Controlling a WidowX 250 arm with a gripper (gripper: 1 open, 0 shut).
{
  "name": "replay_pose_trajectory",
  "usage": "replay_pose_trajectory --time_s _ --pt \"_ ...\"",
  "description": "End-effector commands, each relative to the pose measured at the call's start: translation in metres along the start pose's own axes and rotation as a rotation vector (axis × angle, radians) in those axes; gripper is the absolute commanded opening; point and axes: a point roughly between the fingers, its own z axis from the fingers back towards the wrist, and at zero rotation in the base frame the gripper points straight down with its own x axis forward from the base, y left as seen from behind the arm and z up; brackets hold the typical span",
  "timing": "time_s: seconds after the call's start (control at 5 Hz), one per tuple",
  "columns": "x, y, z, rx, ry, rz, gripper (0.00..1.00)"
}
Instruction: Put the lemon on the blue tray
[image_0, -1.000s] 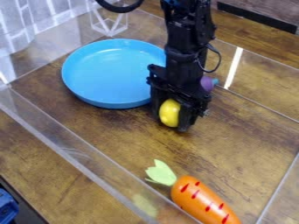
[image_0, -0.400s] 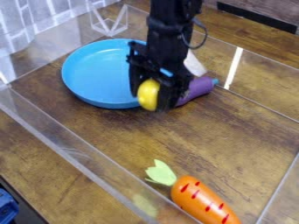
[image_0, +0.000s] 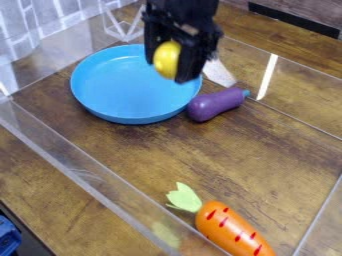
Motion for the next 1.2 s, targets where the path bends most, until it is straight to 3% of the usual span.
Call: replay_pose_trajectory --time_s 0.0,0.2,0.4,0.6,1.0 --pt "-0.007 0.018 0.032 0.027 -0.092 0.057 0.00" --pt "-0.019 0.021 0.023 0.037 -0.071 0.071 0.00" --pt "-0.029 0.015 0.007 0.046 -0.064 0.017 0.00" --pt "-0.033 0.011 -0.010 0.054 -0.063 -0.026 0.00" --pt "-0.031 0.023 -0.019 0.056 -0.070 0.021 0.00"
